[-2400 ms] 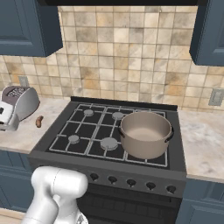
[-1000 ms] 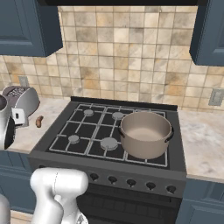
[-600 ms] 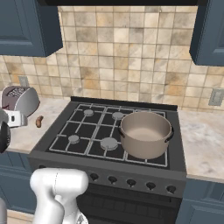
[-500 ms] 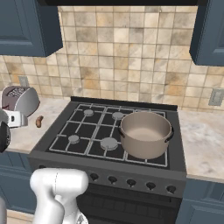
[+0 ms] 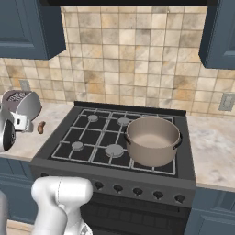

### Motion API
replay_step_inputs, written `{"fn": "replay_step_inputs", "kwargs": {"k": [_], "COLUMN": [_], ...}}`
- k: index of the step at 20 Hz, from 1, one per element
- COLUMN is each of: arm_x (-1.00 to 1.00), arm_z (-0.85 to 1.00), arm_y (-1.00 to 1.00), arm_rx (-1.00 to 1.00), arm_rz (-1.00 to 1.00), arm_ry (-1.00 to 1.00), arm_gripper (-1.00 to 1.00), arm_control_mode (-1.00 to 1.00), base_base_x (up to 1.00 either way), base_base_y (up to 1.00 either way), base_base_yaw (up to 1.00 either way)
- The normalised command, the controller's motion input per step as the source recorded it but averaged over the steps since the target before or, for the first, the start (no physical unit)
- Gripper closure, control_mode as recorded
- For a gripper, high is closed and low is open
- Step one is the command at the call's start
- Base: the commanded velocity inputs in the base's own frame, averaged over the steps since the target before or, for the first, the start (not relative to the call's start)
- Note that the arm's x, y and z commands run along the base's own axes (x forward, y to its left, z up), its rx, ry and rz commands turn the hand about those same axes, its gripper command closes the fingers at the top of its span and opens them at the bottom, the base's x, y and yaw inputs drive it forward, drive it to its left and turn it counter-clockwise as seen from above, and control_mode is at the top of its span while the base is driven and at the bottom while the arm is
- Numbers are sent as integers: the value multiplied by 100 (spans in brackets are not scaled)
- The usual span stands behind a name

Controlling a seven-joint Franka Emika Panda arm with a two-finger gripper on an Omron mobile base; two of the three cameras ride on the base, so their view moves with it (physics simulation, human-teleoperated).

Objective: Turn on the burner for the pot on the stove. Wait thirty seconds for the pot to heat up. Then add the potato to the pot.

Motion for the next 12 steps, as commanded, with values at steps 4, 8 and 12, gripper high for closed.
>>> {"fn": "replay_step_inputs", "kwargs": {"k": [4,8,12], "arm_x": [18,11,27], "arm_z": [-32,-40,-46], "arm_y": [19,28,21], "arm_rx": [0,0,0], "arm_rz": [0,0,0], "arm_ry": [1,-4,-8], "arm_gripper": [-100,-100,-100], "arm_control_mode": [-100,-100,-100], "base_base_x": [0,0,0], "base_base_y": [0,0,0], "base_base_yaw": [0,0,0]}}
